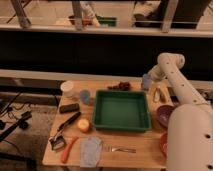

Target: Place sponge in metal cup

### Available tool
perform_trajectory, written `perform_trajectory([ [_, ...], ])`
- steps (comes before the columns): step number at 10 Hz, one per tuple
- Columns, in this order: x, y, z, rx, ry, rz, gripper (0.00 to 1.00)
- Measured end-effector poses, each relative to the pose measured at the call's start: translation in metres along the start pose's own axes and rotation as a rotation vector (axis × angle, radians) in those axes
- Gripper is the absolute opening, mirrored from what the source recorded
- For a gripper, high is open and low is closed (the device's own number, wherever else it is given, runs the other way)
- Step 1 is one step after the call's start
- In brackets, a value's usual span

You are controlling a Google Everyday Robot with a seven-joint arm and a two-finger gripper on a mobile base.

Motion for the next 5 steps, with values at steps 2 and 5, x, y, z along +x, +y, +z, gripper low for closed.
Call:
perform_trajectory([
  [2, -0.0004, 0.0007, 0.0025, -0.006, 0.002, -0.001, 0.26],
  [5, -0.0006, 0.0015, 0.0051, -0.011, 0.005, -0.002, 0.26],
])
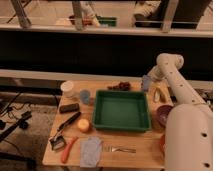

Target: Place sponge in metal cup

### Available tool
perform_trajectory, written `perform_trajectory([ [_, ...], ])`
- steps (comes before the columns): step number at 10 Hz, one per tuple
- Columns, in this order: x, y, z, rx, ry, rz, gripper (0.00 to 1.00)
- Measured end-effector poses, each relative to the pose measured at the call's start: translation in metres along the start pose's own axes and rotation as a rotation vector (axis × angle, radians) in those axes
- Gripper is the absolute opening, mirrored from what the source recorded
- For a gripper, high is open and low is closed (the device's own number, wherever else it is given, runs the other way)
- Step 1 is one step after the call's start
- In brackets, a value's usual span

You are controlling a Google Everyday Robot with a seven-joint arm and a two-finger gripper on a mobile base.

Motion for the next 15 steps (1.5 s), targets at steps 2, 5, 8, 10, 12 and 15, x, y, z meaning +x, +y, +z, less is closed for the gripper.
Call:
perform_trajectory([
  [2, -0.004, -0.001, 0.002, -0.001, 0.000, -0.006, 0.26],
  [5, -0.010, -0.004, 0.002, 0.002, 0.000, -0.012, 0.26],
  [8, -0.014, -0.010, 0.001, 0.007, 0.003, -0.013, 0.26],
  [10, -0.008, -0.012, -0.001, 0.008, 0.009, -0.004, 0.26],
  [12, -0.004, -0.011, -0.001, 0.005, 0.015, -0.001, 0.26],
  [15, -0.005, -0.012, -0.001, 0.005, 0.015, -0.003, 0.43],
])
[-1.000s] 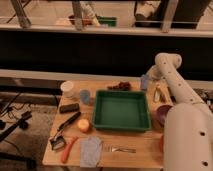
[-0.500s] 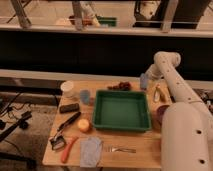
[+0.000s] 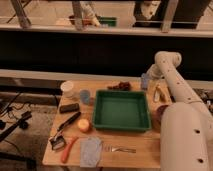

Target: Place sponge in metal cup

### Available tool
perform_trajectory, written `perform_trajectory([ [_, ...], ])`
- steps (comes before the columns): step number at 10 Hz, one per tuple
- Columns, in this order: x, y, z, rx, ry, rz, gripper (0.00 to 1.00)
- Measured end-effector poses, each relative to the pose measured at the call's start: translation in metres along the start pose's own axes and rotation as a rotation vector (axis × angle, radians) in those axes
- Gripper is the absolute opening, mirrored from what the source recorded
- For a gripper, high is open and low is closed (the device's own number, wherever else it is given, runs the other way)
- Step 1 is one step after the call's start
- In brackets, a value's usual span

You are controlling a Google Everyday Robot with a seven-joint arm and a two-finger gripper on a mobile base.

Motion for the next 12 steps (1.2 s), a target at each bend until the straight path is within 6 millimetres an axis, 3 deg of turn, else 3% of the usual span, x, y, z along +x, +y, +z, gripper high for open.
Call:
perform_trajectory([
  [3, 0.0002, 0.0001, 0.0001, 0.000, 0.000, 0.000, 0.73],
  [4, 0.0003, 0.0001, 0.0001, 0.000, 0.000, 0.000, 0.77],
  [12, 0.0001, 0.0001, 0.0003, 0.000, 0.000, 0.000, 0.78],
])
